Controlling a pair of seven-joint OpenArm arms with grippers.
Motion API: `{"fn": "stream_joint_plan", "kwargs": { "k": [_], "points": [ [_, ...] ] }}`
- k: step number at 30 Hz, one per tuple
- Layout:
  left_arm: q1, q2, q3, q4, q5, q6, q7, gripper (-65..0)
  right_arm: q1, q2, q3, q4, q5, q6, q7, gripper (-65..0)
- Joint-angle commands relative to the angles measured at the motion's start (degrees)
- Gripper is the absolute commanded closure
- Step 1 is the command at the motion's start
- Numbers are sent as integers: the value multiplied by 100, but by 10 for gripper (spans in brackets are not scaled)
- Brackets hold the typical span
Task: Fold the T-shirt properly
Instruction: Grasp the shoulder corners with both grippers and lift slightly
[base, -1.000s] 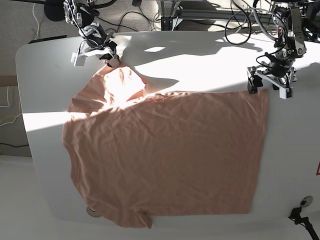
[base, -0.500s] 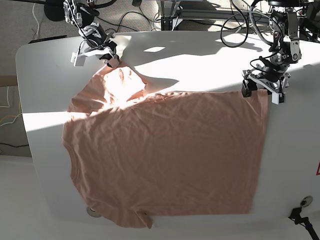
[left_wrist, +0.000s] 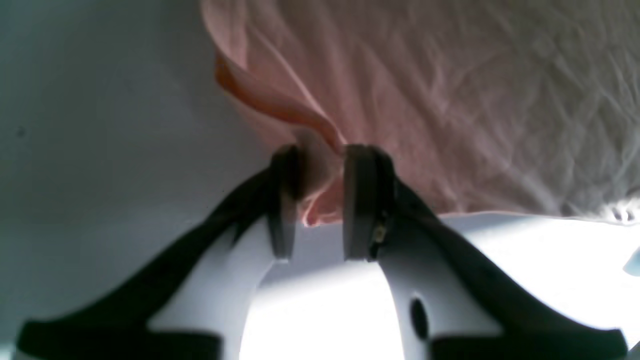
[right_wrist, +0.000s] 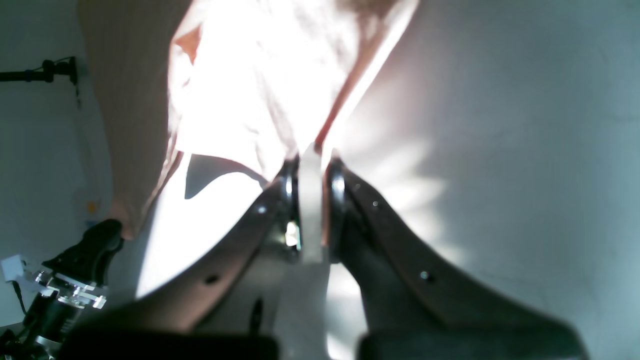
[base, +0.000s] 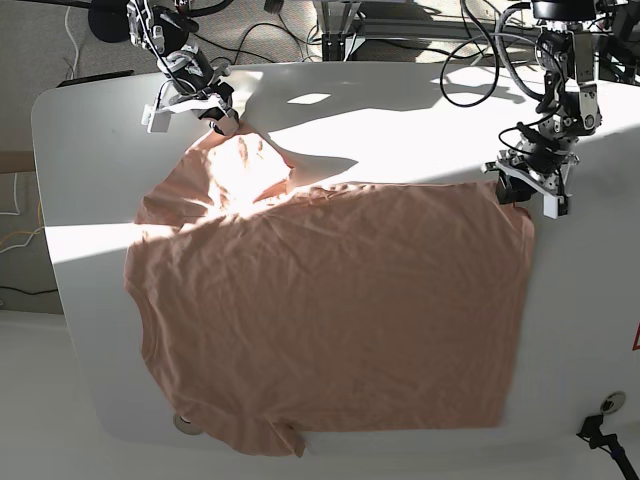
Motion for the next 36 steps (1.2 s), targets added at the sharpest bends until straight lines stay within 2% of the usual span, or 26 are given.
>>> {"fn": "stream_joint_plan", "kwargs": {
  "k": [1, 3, 8, 10, 19, 25, 36],
  "points": [
    [-37, -70, -42, 81, -46, -32, -87, -82, -38, 40, 22, 59, -26, -1, -7, 0],
    [-37, -70, -42, 81, -46, -32, -87, -61, -38, 40, 22, 59, -26, -1, -7, 0],
    [-37, -79, -42, 81, -46, -32, -87, -58, -29, 40, 22, 59, -26, -1, -7, 0],
    [-37, -88, -51, 81, -46, -32, -87, -4, -29, 40, 22, 59, -26, -1, -7, 0],
    [51, -97, -51, 160, -55, -32, -87, 0, -47, 14, 13, 288, -26, -1, -7, 0],
    [701, -123, -86, 811, -55, -32, -87, 0, -390, 14, 48, 842, -26, -1, -7, 0],
    [2363, -237, -913, 1752, -55, -32, -78, 0, -1840, 49, 48, 1580, -44, -1, 29, 0]
  ]
}}
